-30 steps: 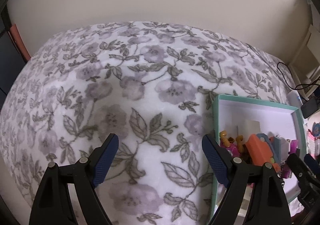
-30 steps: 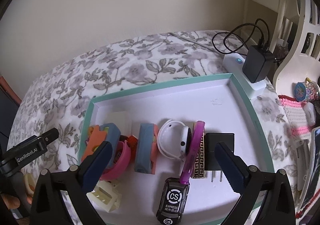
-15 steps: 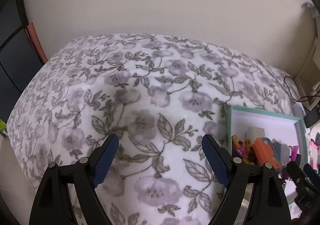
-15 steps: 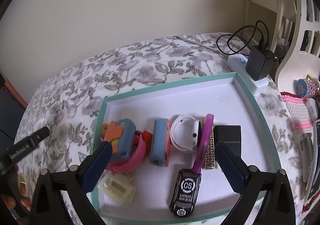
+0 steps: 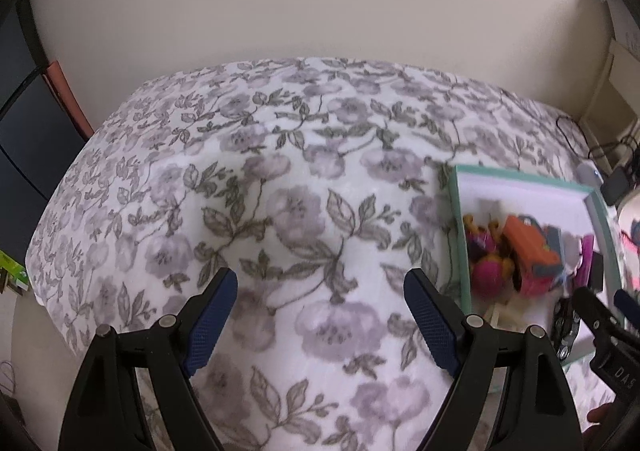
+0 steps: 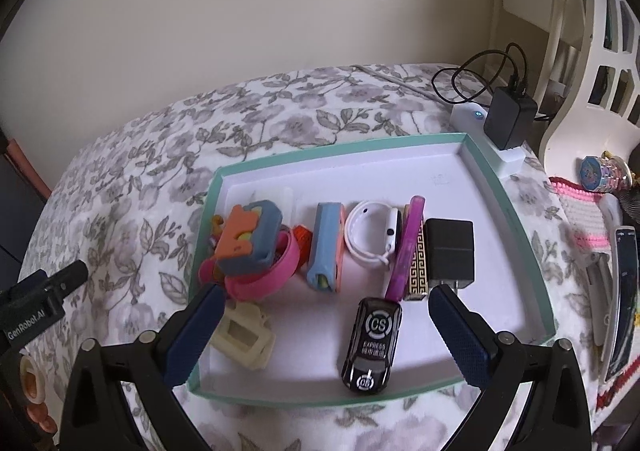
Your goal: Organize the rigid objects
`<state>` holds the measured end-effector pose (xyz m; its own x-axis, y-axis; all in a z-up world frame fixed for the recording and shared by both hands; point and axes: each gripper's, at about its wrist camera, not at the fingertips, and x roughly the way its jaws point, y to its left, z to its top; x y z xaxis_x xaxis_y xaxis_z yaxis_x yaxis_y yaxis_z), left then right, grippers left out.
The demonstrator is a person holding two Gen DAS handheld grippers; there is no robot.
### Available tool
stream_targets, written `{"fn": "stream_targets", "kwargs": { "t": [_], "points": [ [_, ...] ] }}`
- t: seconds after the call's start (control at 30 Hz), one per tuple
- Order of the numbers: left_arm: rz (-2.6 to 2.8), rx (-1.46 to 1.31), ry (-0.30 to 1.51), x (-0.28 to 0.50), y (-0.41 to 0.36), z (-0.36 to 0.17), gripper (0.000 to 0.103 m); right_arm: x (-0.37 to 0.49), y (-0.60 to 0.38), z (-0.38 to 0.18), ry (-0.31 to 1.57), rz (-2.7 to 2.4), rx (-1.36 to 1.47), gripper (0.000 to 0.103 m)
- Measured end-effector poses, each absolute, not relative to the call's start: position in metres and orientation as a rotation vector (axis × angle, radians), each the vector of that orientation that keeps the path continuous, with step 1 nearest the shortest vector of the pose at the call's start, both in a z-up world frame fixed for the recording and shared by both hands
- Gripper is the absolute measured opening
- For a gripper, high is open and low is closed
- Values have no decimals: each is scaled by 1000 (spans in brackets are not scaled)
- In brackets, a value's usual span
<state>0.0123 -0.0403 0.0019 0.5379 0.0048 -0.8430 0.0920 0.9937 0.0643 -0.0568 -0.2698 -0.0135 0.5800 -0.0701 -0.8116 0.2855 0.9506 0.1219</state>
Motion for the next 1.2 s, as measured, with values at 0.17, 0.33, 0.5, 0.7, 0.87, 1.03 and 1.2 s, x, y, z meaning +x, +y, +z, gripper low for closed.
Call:
{"fn": "stream_targets", "kwargs": {
  "t": [0.17, 0.33, 0.5, 0.7, 0.87, 1.03, 1.2],
  "points": [
    [-53, 125, 1028, 3, -37, -2, 86, -64, -261, -12, 936, -204, 229, 103],
    [-48, 148, 1043, -3, -35, -6, 86, -70, -257, -12, 945, -211, 219, 103],
    [-49, 139, 1051, -4, -33, -7, 86, -74, -259, -10, 937, -223, 223, 103],
    [-58, 151, 1063, -3, -34, -9, 86, -71, -257, -11, 947, -218, 209, 103],
    [-64, 148, 1077, 0, -34, -13, 86, -68, -253, -12, 956, -215, 182, 103],
    [-70, 146, 1088, 1, -34, -16, 86, -66, -252, -13, 965, -212, 172, 103],
    [-70, 147, 1089, 1, -35, -16, 86, -65, -251, -14, 970, -209, 165, 103]
  ]
}}
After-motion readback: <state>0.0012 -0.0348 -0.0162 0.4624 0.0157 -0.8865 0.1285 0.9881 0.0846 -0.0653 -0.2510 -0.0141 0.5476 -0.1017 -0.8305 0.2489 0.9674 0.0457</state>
